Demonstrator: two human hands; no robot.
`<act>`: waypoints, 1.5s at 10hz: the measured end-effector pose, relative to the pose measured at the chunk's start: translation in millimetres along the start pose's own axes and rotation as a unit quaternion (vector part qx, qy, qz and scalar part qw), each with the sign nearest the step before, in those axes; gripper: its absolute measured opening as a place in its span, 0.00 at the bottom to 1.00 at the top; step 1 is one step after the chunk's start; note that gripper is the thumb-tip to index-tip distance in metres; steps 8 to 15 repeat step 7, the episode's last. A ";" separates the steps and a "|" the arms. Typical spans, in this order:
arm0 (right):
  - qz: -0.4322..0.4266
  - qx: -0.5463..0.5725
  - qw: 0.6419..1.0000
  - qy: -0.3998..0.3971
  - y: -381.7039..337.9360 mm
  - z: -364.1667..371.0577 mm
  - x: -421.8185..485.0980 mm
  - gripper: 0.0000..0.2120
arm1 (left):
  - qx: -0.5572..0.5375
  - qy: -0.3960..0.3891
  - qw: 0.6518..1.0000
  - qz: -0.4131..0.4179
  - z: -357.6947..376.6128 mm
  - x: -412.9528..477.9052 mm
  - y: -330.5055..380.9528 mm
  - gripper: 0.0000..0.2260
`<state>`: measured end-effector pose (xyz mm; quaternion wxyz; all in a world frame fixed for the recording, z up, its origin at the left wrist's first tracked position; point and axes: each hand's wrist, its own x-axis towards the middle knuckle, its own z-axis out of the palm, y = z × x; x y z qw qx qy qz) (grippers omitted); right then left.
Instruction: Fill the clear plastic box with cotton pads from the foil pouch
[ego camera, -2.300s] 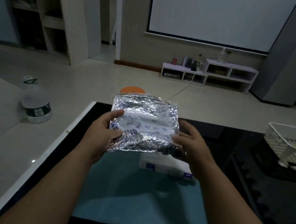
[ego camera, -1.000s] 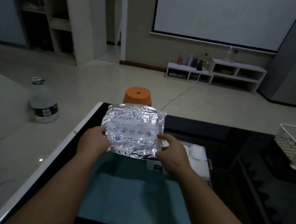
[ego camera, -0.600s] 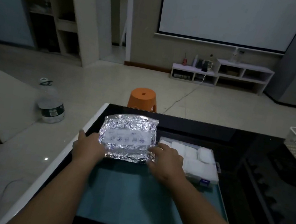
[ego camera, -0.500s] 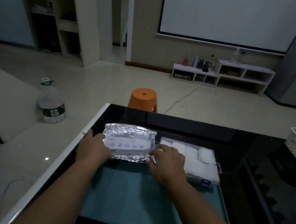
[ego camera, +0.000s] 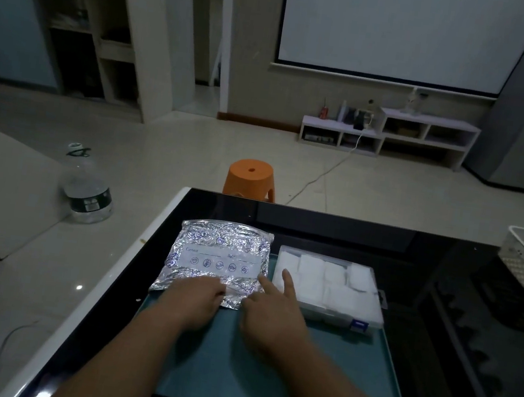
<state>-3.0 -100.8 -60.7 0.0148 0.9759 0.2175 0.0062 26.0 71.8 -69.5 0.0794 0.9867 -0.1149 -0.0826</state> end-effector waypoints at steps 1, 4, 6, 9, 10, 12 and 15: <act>-0.002 -0.008 1.000 -0.009 -2.6 2.6 1.1 0.21 | 0.007 0.013 1.000 0.001 2.8 1.7 -2.3 0.10; -0.022 -0.024 0.999 0.007 -12.0 2.6 1.1 0.22 | 0.082 0.004 0.995 -0.056 3.5 0.7 -5.8 0.16; -0.025 0.024 0.998 0.047 -6.0 -10.9 -1.6 0.21 | 0.059 0.011 0.995 -0.081 -7.2 -8.0 -0.5 0.25; -0.001 0.056 0.996 0.067 1.2 -19.8 -1.1 0.19 | 0.006 0.058 0.995 -0.080 -17.3 -6.6 2.3 0.26; -0.001 0.056 0.996 0.067 1.2 -19.8 -1.1 0.19 | 0.006 0.058 0.995 -0.080 -17.3 -6.6 2.3 0.26; -0.001 0.056 0.996 0.067 1.2 -19.8 -1.1 0.19 | 0.006 0.058 0.995 -0.080 -17.3 -6.6 2.3 0.26; -0.001 0.056 0.996 0.067 1.2 -19.8 -1.1 0.19 | 0.006 0.058 0.995 -0.080 -17.3 -6.6 2.3 0.26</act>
